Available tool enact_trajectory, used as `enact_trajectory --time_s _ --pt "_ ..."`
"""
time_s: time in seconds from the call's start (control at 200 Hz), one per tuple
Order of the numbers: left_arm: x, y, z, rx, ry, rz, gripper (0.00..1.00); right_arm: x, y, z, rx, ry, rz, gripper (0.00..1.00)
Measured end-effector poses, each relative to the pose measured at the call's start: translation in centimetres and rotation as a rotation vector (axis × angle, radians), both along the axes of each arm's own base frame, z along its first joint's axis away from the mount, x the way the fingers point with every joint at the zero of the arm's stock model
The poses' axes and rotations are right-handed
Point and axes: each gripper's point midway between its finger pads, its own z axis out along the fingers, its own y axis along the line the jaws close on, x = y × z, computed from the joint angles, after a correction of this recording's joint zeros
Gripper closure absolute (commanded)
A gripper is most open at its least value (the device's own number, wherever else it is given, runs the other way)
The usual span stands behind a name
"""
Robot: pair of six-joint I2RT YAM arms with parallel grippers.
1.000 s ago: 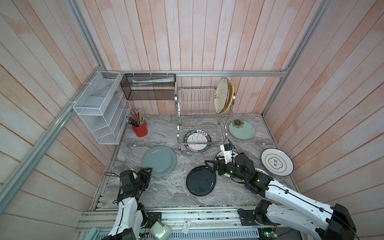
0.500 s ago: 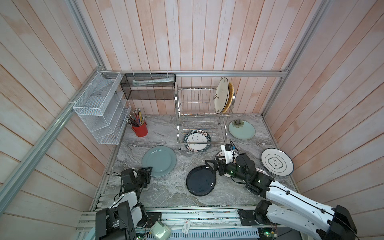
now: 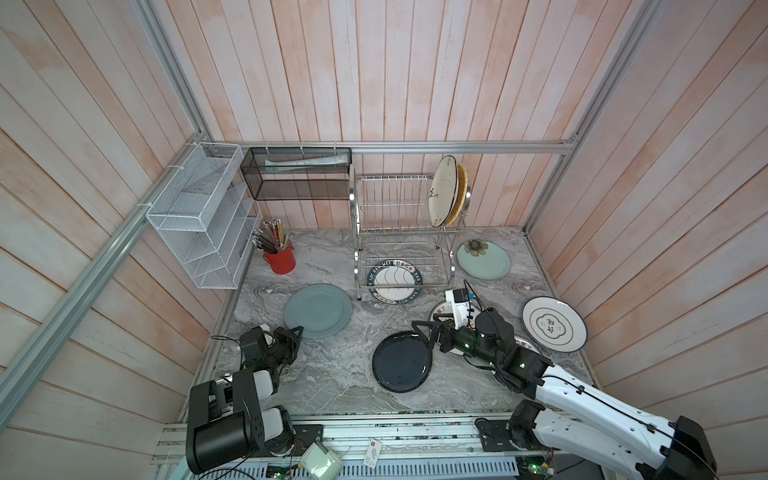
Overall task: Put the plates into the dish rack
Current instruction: 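Lift the pale green plate upright with the left gripper toward the right gripper, then grasp the green plate rim with the right gripper while the left releases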
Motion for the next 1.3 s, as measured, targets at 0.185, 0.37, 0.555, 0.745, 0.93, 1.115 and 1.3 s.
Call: enact_trajectory --time_s 0.185,0.37,0.555,0.745,0.93,1.115,1.3 --pt "-1.7 -0.2 1.6 0.038 0.0 0.007 1.0 -0.1 -0.6 -0.1 -0.019 0.004 -0.016 0.02" --pt "-3.1 -0.7 5.4 0.093 -0.098 -0.005 1.0 0.1 -0.7 0.8 -0.029 -0.011 -0.023 0.02" --pt "-3.7 -2.6 8.7 0.051 -0.194 -0.097 1.0 0.9 0.0 3.2 -0.001 -0.033 -0.017 0.02" --pt "-4.8 -5.4 12.3 -0.007 -0.335 -0.25 1.0 1.7 1.3 3.4 0.026 0.007 0.04 0.02" --pt "-6.3 -9.5 14.7 -0.047 -0.431 -0.439 1.0 1.6 3.9 2.5 0.056 0.077 0.141 0.04" --pt "-8.1 -13.4 15.5 -0.077 -0.471 -0.61 1.0 1.4 5.9 2.2 0.094 0.12 0.217 0.23" --pt "-8.2 -14.8 15.2 -0.087 -0.461 -0.652 1.0 1.0 6.5 2.9 0.141 0.14 0.236 0.49"
